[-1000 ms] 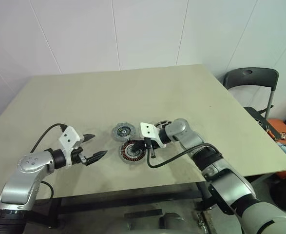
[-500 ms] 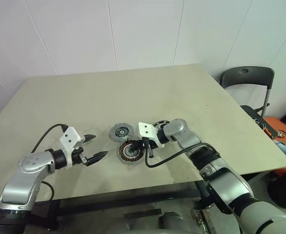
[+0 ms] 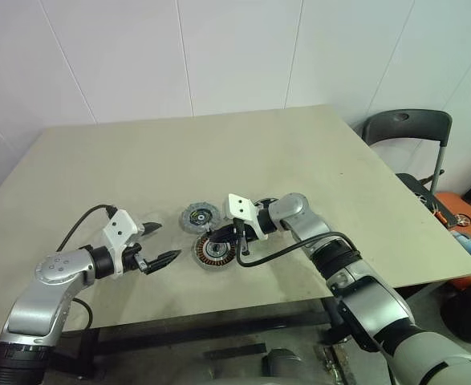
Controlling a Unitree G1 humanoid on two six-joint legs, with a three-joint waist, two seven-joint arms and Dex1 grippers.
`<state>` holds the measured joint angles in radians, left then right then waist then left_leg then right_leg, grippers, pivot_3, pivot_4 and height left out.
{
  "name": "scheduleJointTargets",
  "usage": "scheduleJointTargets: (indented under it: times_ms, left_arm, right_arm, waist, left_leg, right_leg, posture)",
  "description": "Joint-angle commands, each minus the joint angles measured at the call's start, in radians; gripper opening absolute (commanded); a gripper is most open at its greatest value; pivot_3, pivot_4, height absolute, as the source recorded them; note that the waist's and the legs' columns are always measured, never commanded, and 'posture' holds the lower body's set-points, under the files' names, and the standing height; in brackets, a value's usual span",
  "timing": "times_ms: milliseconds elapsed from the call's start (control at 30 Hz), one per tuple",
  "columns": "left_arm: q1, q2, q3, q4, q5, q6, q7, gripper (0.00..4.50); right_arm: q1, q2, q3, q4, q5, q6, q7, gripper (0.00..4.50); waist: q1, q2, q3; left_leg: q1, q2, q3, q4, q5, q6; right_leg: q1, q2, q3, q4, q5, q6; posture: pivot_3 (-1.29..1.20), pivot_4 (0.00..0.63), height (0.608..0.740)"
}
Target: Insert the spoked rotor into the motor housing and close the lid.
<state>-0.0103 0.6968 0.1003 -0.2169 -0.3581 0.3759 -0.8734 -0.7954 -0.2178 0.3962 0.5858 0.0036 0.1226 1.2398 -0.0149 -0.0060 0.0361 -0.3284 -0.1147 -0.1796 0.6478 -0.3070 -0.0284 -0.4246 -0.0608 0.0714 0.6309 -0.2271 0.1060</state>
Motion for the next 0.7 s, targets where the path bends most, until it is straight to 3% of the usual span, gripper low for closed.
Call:
scheduleJointTargets:
  times_ms: [33, 500, 700]
  left_arm:
    - [-0.018, 0.005, 0.013, -0.012, 0.002, -0.019, 0.003, 4.5]
    - [-0.012, 0.001, 0.013, -0.016, 0.001, -0.02, 0.01, 4.5]
    - [-0.006, 0.003, 0.013, -0.019, 0.001, -0.023, 0.012, 4.5]
  right_arm:
    - [-0.016, -0.014, -0.017, -0.034, 0.005, -0.012, 0.005, 0.03]
    - [0.008, -0.015, 0.034, 0.118, -0.073, -0.051, -0.03, 0.03]
    - [0.001, 0.007, -0.008, 0.107, -0.023, -0.058, -0.023, 0.03]
  waist:
    - [0.0, 0.0, 0.0]
    - [0.0, 0.0, 0.0]
    - [0.001, 0.0, 0.0]
  left_leg:
    - [0.0, 0.0, 0.0, 0.0, 0.0, 0.0]
    - [0.0, 0.0, 0.001, 0.0, 0.0, 0.0]
    - [0.007, 0.0, 0.001, 0.0, 0.0, 0.0]
  right_leg:
    - [0.0, 0.0, 0.0, 0.0, 0.0, 0.0]
    - [0.0, 0.0, 0.0, 0.0, 0.0, 0.0]
    - [0.008, 0.0, 0.0, 0.0, 0.0, 0.0]
  posture:
    - [0.0, 0.0, 0.74]
    - [0.0, 0.0, 0.74]
    - [0.0, 0.0, 0.74]
